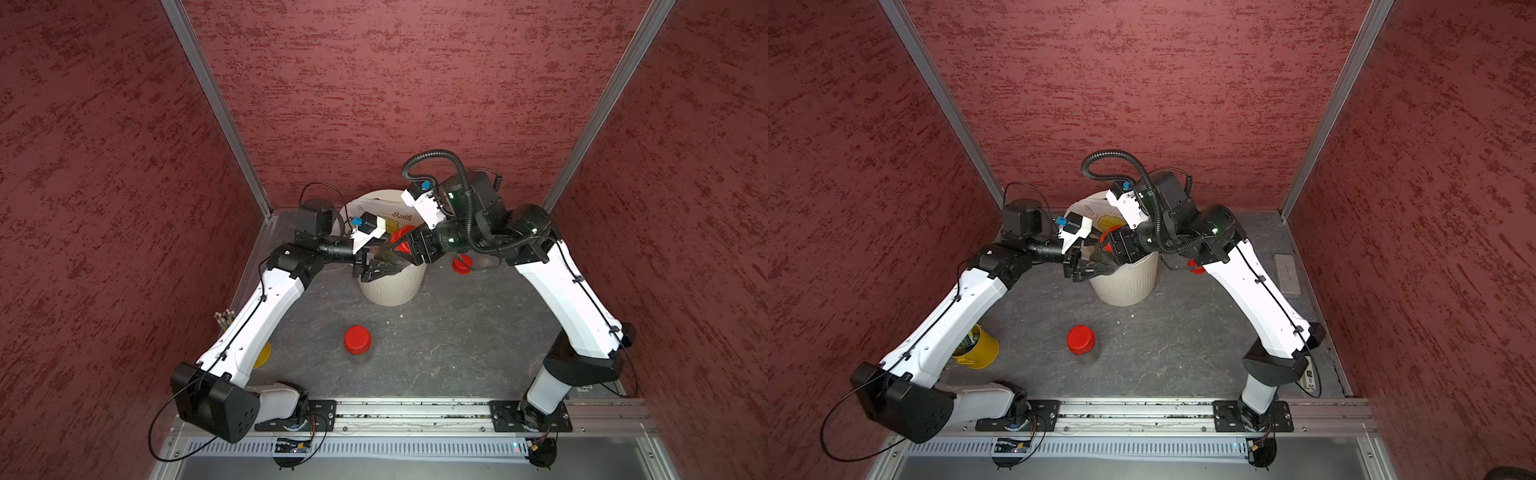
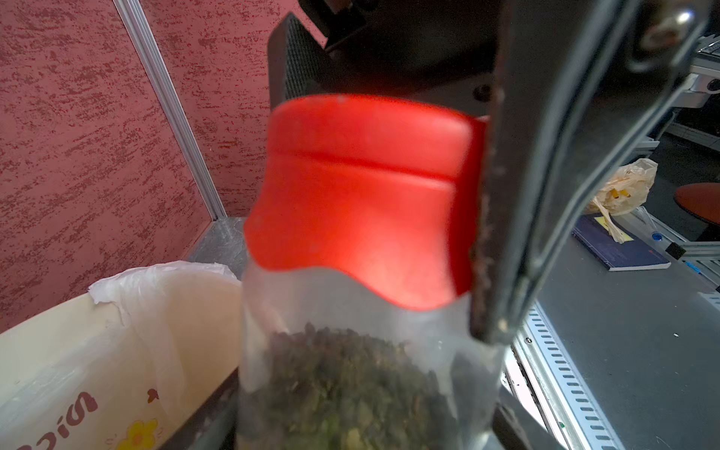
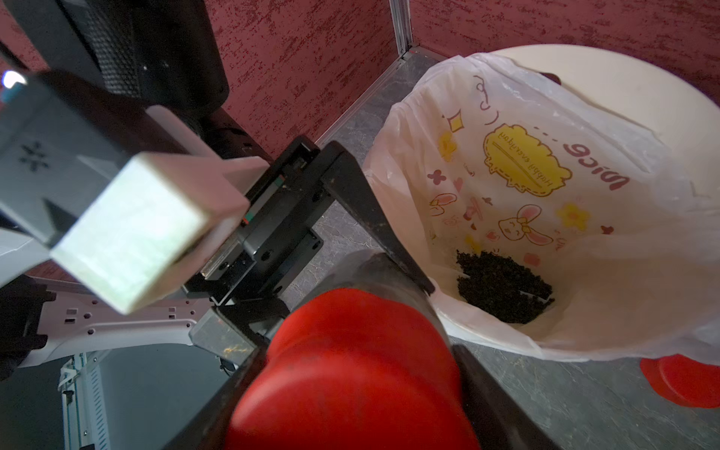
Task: Empty moldy tea leaves from jars
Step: Pick up the jar from the center of the board.
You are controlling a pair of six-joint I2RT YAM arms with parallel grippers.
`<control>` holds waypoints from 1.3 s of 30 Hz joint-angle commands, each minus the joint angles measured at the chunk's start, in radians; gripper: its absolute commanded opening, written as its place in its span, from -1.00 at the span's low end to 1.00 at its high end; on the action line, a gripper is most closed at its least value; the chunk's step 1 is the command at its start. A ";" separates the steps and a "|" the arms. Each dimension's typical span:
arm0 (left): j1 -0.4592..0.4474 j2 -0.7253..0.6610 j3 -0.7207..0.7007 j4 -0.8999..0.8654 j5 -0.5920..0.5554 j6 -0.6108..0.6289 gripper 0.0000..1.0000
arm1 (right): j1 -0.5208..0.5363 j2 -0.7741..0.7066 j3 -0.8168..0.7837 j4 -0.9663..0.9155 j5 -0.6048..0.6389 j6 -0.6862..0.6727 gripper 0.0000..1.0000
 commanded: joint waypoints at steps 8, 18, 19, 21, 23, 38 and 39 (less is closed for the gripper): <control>0.003 -0.032 -0.007 -0.013 0.027 -0.003 0.32 | 0.006 0.003 0.038 0.100 0.021 -0.015 0.16; -0.013 -0.031 -0.017 0.012 0.027 -0.015 0.64 | 0.006 -0.001 0.037 0.126 0.011 -0.004 -0.40; -0.014 -0.031 -0.017 0.012 0.027 -0.015 0.68 | 0.006 -0.002 0.036 0.130 0.008 -0.003 -0.41; -0.017 -0.032 -0.020 0.012 0.027 -0.013 0.76 | 0.007 -0.004 0.037 0.133 0.004 -0.003 -0.44; -0.018 -0.032 -0.021 0.013 0.024 -0.012 0.79 | 0.006 -0.004 0.036 0.134 -0.007 -0.004 -0.45; -0.019 -0.029 -0.023 0.025 0.010 -0.010 0.38 | 0.007 -0.004 0.022 0.133 -0.032 0.000 -0.43; -0.019 -0.031 -0.024 0.024 0.010 -0.009 0.38 | 0.007 -0.004 0.019 0.134 -0.033 0.000 -0.44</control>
